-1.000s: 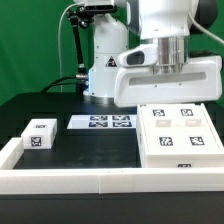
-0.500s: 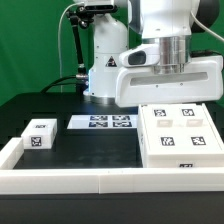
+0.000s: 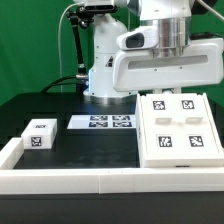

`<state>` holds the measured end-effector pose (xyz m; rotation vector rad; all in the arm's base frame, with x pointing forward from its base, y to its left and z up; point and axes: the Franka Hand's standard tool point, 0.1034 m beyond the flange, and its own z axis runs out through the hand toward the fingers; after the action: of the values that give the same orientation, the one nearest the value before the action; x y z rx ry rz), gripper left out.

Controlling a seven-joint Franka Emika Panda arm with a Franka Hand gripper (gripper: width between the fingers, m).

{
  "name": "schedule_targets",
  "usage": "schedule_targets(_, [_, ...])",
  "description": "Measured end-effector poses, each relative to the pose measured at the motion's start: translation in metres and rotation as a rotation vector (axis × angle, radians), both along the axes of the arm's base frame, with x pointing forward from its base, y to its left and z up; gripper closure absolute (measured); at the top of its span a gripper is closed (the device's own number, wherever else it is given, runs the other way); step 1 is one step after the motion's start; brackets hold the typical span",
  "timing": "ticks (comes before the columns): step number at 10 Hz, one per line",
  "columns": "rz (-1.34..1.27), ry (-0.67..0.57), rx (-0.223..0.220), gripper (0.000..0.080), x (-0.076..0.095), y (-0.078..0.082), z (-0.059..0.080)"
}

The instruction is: Assemble cabinet

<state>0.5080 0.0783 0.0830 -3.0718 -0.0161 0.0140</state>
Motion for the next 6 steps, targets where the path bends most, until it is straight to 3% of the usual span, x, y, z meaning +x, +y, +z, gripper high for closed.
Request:
schedule_targets(1, [0.002, 0.012, 0.002, 0.0797, 0.0034, 0.0012, 0.0114])
schedule_targets(6, [0.008, 0.016, 0.001, 0.0797, 0.0019, 0.0004, 0.008])
